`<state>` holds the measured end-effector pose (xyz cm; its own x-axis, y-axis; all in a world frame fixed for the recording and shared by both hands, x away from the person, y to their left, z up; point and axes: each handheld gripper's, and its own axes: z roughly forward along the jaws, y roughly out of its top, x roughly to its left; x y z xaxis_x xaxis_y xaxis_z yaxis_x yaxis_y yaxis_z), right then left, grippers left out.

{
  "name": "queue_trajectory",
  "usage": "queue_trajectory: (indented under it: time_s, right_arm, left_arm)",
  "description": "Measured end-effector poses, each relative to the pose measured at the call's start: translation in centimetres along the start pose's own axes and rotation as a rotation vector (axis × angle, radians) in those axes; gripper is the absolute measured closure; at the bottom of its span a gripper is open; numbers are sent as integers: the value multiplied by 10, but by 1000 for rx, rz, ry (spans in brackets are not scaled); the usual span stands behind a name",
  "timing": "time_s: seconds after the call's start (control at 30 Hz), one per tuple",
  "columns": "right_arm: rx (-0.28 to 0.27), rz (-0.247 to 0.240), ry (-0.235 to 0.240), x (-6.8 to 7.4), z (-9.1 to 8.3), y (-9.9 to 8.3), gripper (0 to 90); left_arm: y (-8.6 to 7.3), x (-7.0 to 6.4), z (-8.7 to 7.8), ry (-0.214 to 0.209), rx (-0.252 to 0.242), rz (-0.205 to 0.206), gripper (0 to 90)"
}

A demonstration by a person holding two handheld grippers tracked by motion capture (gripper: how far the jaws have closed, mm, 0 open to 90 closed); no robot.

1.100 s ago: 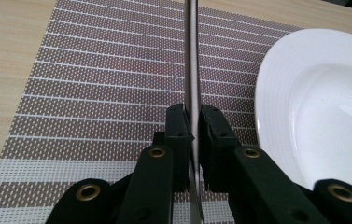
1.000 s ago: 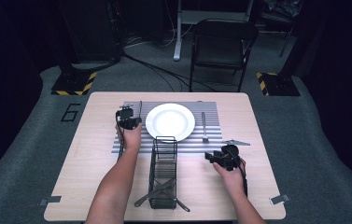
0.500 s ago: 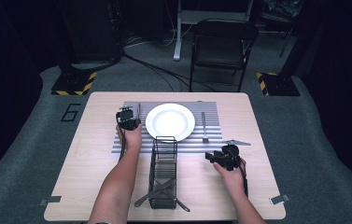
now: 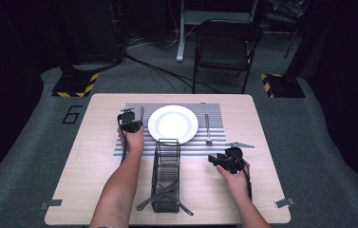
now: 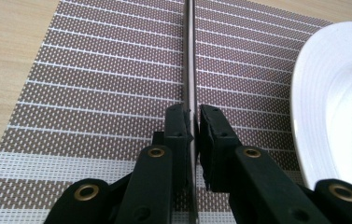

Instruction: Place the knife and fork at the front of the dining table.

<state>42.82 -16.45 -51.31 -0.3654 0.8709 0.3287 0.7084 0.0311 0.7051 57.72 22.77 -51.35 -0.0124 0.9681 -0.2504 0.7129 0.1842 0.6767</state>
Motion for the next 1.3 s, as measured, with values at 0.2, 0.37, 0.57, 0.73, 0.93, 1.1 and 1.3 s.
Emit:
queue_trajectory:
  time_s: [0.2, 0.37, 0.57, 0.73, 0.93, 1.1, 1.3]
  right_arm:
    - [-1, 4, -3, -1, 0, 0, 502]
    - [-2, -1, -2, 0, 0, 0, 501]
    - [-6, -12, 2, 0, -1, 1, 500]
    - [-2, -12, 1, 0, -2, 1, 500]
    - [-13, -1, -6, -3, -4, 2, 499]
    - [-17, 5, -5, -4, -4, 2, 494]
    - [-38, 12, -14, -6, -8, 3, 487]
  left_arm:
    - [0, 3, -1, 10, 5, 15, 792]
    - [1, 5, -5, 5, 2, 4, 718]
    - [3, 10, -19, -40, 2, 44, 641]
    - [-5, 20, -32, -63, 19, 87, 589]
    - [-10, 29, -40, -98, 33, 98, 521]
    - [-10, 30, -49, -74, 26, 161, 500]
    - [-9, 31, -64, -100, 26, 217, 480]
